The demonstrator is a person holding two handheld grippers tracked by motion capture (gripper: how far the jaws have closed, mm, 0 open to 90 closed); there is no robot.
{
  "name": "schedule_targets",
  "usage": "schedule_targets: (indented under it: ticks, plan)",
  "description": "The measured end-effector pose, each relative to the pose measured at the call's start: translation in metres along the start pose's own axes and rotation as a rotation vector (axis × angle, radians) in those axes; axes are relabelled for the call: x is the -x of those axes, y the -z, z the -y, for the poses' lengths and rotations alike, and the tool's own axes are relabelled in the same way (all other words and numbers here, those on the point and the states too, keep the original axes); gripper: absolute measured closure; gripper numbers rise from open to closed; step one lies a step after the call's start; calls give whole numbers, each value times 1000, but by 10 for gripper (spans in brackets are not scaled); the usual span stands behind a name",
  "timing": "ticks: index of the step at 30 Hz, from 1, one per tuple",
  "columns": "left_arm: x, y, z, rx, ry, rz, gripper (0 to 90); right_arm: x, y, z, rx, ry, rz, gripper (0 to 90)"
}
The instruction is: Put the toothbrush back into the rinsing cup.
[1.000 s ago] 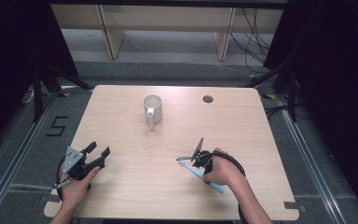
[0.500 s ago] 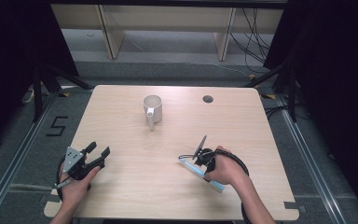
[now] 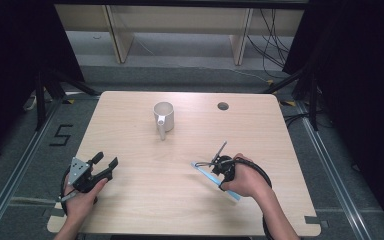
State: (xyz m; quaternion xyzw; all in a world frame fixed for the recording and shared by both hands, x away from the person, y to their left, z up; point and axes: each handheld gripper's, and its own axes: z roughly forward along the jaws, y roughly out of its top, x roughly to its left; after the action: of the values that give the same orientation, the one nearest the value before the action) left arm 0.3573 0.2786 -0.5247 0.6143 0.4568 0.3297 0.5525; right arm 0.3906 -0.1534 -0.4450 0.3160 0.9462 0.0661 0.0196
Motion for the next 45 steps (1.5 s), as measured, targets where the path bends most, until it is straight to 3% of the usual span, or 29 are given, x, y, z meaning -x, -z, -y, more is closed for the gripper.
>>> schedule_targets:
  ticks: [2,9,10,12,32,33,35,45]
  plan:
    - [0,0,0,0,0,0,357,2,1,0,27,25,1,794]
    - [0,0,0,-1,1,1,356,3,6,2,67,16,9,794]
    - [0,0,0,-1,1,1,356,6,5,2,94,63,17,794]
    - [0,0,0,-1,0,0,357,3,10,3,100,16,8,794]
    - [0,-1,0,-4,1,0,357,7,16,12,290,30,10,794]
    - [0,-1,0,-4,1,-1,357,6,16,13,300,17,-7,794]
    - [0,-1,0,-6,0,-2,357,7,16,15,318,35,4,794]
    - [1,-3,0,8,5,8,357,8,16,23,358,1,-5,794]
